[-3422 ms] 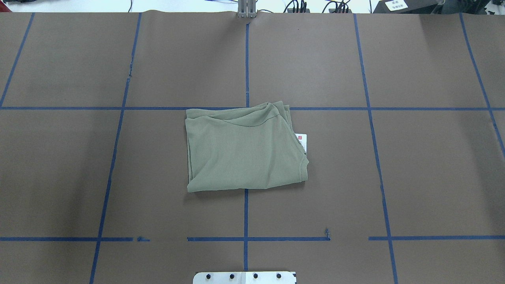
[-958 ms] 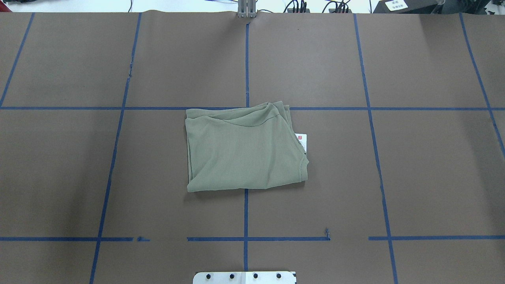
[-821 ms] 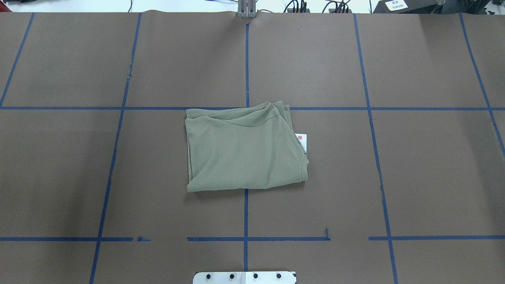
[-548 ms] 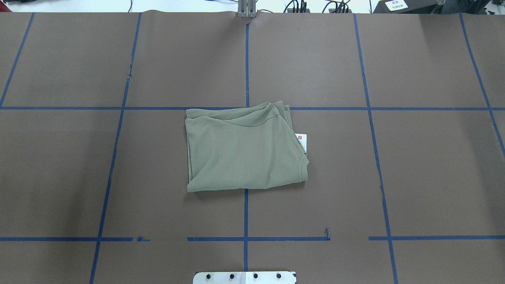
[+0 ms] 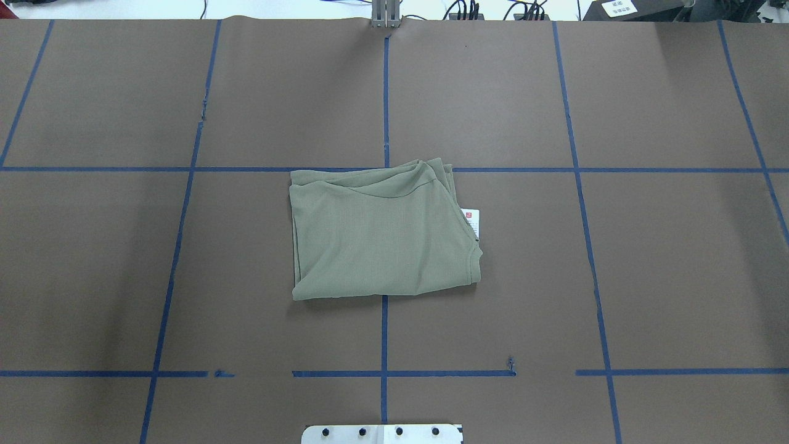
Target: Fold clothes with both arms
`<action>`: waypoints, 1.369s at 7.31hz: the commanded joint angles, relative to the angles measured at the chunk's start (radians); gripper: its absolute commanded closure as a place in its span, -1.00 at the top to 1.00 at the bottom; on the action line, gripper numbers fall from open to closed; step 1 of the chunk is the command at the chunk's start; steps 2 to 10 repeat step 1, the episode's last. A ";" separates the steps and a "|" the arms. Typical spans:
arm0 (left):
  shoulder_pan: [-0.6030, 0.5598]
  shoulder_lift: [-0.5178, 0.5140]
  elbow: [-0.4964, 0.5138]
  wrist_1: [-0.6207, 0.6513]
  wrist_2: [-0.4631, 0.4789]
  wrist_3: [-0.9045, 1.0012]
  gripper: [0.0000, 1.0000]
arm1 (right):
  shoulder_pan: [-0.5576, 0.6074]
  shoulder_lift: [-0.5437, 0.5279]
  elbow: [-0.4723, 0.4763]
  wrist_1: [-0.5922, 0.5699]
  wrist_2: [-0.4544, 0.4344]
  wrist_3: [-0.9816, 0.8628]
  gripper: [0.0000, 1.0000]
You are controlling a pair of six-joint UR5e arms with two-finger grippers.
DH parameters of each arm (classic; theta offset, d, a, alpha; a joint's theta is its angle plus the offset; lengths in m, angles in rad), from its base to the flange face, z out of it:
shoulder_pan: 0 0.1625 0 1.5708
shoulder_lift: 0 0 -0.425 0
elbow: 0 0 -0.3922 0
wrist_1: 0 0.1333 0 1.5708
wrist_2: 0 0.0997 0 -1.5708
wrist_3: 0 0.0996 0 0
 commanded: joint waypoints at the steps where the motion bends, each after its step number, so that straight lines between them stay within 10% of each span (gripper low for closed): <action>1: 0.000 0.004 -0.001 0.001 0.001 0.000 1.00 | 0.000 0.002 0.002 0.000 0.002 0.002 1.00; 10: 0.000 0.004 -0.001 0.001 0.001 0.000 1.00 | 0.000 0.002 0.002 0.000 0.002 0.002 1.00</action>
